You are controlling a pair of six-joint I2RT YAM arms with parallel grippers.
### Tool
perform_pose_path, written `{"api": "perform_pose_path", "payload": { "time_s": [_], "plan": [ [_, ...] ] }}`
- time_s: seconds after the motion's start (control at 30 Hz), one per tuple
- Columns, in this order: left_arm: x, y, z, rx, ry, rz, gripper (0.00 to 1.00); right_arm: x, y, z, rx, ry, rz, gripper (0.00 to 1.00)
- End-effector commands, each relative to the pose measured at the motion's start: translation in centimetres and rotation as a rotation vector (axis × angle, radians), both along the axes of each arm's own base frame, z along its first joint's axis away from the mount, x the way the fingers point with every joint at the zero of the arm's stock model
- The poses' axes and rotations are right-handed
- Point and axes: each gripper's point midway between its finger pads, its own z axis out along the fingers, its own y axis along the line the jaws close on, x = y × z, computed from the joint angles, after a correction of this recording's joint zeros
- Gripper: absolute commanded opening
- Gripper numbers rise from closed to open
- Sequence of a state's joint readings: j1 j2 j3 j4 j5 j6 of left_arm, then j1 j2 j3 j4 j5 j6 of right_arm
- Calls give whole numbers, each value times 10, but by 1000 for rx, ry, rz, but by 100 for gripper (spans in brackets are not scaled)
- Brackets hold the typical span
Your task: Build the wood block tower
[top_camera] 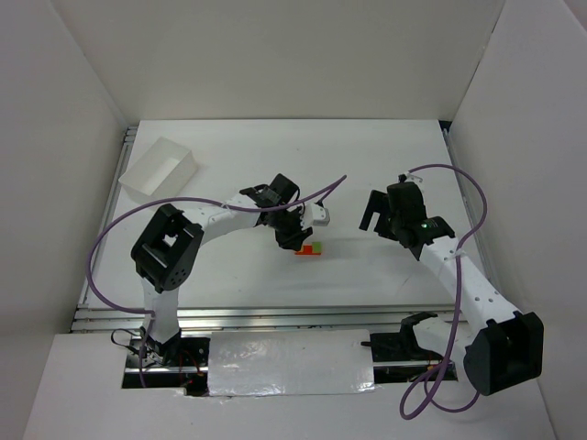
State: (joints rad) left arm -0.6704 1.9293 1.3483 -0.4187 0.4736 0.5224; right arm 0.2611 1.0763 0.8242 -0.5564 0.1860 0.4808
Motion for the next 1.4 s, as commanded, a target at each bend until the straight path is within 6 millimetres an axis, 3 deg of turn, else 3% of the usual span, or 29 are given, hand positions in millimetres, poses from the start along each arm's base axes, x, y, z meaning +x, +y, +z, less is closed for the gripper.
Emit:
{"api": "perform_pose_path", "payload": {
  "time_s": [0.0,0.8,1.17,1.37],
  "plan": [
    [6,-9,3,-20,-17,-21,29,7,-2,5,-4,-35,-6,100],
    [5,-10,2,6,-40,-21,43,7,-5,4,-14,-38,-22,100],
    [11,-6,0,29,-70,5,38,7,-5,4,-16,-37,-23,100],
    [5,-1,-2,50,-58,-20,38,8,-5,6,-12,-44,-20,100]
  ]
}}
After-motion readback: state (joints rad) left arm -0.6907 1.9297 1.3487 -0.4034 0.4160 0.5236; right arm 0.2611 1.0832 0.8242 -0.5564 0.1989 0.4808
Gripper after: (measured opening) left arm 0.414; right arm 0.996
